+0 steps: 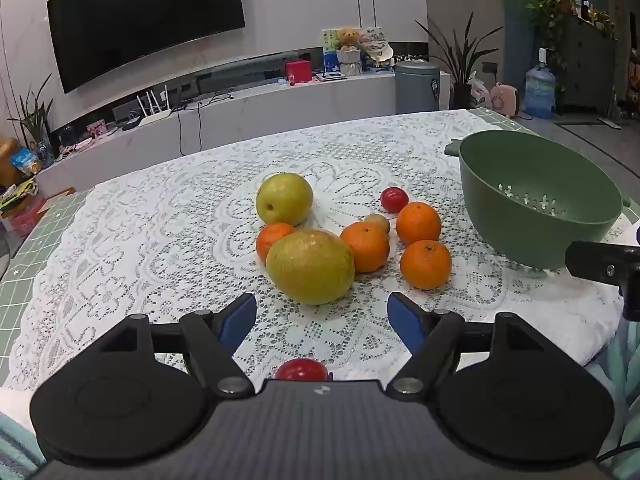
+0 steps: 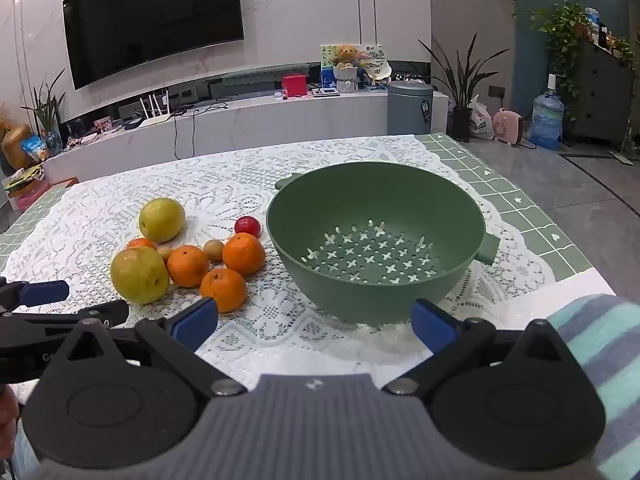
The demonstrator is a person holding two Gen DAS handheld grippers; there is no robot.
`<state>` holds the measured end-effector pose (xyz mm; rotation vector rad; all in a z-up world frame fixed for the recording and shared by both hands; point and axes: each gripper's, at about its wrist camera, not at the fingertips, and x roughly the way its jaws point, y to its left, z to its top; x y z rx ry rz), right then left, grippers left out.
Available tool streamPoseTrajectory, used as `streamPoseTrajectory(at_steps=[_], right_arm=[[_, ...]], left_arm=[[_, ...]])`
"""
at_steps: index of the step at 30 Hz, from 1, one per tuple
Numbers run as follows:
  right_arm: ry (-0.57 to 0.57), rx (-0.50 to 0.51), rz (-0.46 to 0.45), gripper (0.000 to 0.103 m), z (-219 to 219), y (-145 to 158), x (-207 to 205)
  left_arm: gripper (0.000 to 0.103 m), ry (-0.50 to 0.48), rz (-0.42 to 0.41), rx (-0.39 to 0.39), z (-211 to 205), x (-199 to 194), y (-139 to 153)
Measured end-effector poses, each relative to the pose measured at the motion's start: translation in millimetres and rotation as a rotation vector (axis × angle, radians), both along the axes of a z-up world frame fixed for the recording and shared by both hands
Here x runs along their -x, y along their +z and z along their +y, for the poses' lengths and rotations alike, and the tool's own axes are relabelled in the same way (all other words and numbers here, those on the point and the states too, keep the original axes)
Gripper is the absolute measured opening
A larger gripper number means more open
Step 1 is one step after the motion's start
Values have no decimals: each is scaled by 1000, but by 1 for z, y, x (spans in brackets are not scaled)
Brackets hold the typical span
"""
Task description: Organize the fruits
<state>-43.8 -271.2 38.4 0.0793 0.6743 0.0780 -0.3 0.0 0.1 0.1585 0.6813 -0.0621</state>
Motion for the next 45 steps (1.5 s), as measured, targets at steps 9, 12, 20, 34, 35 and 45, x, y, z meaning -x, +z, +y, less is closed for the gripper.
streamPoseTrajectory(at_steps=[9, 12, 20, 34, 35, 45], right_arm=[[-3, 3, -11, 99, -1, 1, 2], [-5, 6, -14, 99, -2, -1, 1], [-16, 16, -21, 99, 1, 1, 3], [-18, 22, -16, 99, 2, -1, 3], [-19, 22, -15, 99, 2, -1, 3], [-17, 25, -8, 99, 3, -1, 2]], left_arm=[[85, -17, -22, -5, -4, 10, 0], [83, -24, 4, 22, 1, 6, 3], [82, -24, 6, 27, 1, 7, 3], [82, -6, 13, 37, 5, 7, 4], [82, -6, 14, 37, 5, 6, 4], [82, 3, 16, 41, 6, 6, 4]])
